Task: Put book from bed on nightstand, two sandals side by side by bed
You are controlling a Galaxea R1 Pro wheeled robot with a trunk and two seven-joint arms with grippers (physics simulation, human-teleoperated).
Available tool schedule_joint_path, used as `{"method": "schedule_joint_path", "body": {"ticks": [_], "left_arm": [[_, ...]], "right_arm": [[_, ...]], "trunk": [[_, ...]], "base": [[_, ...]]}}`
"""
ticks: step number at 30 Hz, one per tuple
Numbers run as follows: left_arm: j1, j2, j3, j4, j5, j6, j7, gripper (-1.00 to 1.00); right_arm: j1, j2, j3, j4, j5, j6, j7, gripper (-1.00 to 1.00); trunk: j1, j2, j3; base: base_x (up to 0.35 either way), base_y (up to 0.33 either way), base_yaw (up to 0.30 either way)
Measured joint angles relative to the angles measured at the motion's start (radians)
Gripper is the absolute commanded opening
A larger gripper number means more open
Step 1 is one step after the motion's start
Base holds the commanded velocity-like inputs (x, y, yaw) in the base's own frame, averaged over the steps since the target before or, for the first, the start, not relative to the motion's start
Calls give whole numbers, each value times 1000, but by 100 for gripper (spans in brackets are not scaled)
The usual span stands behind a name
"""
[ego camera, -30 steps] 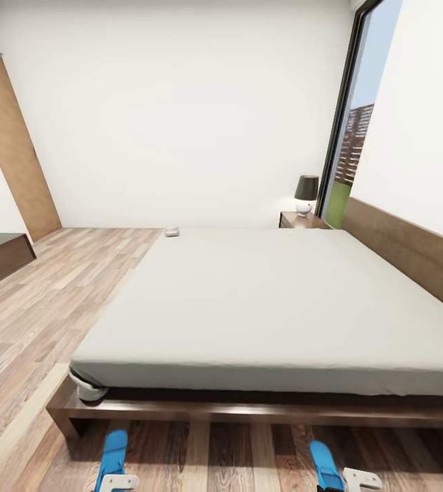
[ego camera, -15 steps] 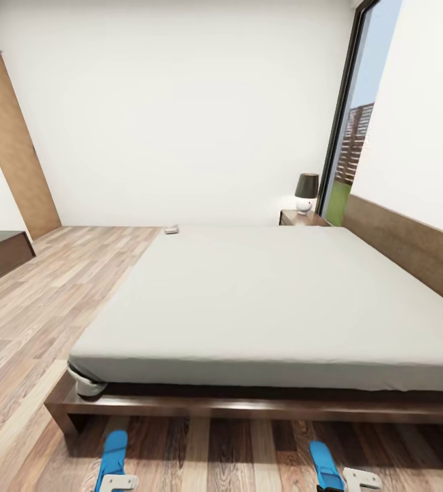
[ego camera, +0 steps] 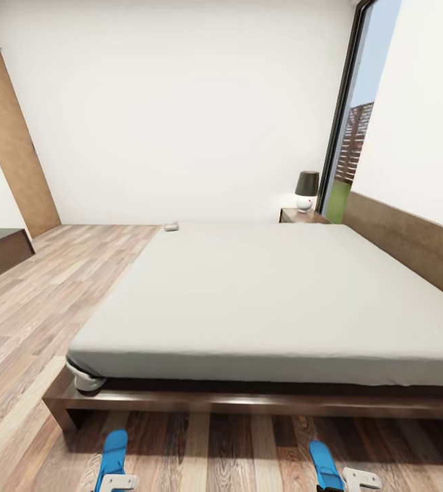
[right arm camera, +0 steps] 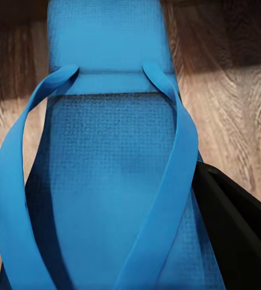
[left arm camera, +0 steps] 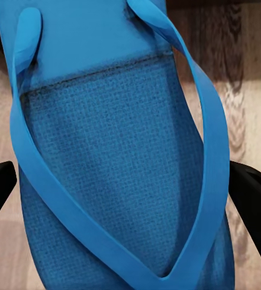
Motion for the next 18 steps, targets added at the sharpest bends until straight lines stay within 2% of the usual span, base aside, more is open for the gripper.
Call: {"method": "schedule_joint_path", "body": {"ticks": [18], "left_arm": [[0,0,-21,1,0,-1,1,-100]], "right_arm": [[0,0,0,0,-1,-4,1,-100]], "trunk": [[69,-126,-56]], "base": [[0,0,0]]}}
